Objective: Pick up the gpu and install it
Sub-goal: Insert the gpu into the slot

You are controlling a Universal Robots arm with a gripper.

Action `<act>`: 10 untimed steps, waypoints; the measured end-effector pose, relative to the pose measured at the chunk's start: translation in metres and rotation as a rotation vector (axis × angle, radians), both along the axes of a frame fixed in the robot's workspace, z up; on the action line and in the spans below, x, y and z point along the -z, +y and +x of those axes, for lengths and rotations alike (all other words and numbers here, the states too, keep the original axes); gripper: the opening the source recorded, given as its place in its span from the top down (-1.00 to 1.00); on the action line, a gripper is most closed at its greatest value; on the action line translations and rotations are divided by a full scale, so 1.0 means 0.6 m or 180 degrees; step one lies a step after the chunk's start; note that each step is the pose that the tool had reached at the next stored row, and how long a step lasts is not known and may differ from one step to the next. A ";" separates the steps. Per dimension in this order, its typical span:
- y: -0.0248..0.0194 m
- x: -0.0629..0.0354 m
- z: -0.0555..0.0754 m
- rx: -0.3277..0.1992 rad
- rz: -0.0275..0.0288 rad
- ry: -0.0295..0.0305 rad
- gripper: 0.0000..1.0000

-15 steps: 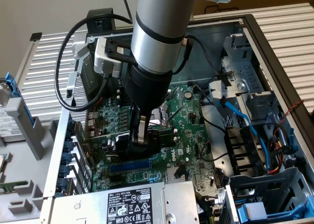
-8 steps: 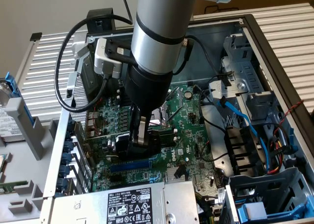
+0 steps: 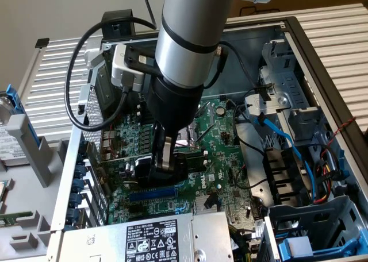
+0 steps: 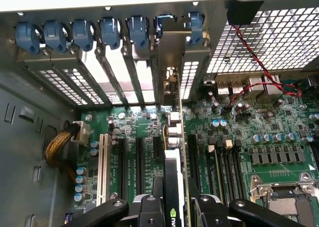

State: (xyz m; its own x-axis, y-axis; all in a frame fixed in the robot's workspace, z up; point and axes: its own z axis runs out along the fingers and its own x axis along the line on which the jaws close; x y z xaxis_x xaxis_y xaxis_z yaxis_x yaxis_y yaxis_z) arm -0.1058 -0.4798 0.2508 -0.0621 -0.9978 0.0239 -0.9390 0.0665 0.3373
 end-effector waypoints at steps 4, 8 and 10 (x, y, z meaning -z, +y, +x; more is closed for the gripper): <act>0.0000 0.000 0.000 0.0000 0.0000 0.0000 0.43; -0.0003 0.001 0.000 0.0000 0.0004 0.0005 0.43; -0.0010 0.001 0.000 0.0000 0.0011 0.0012 0.43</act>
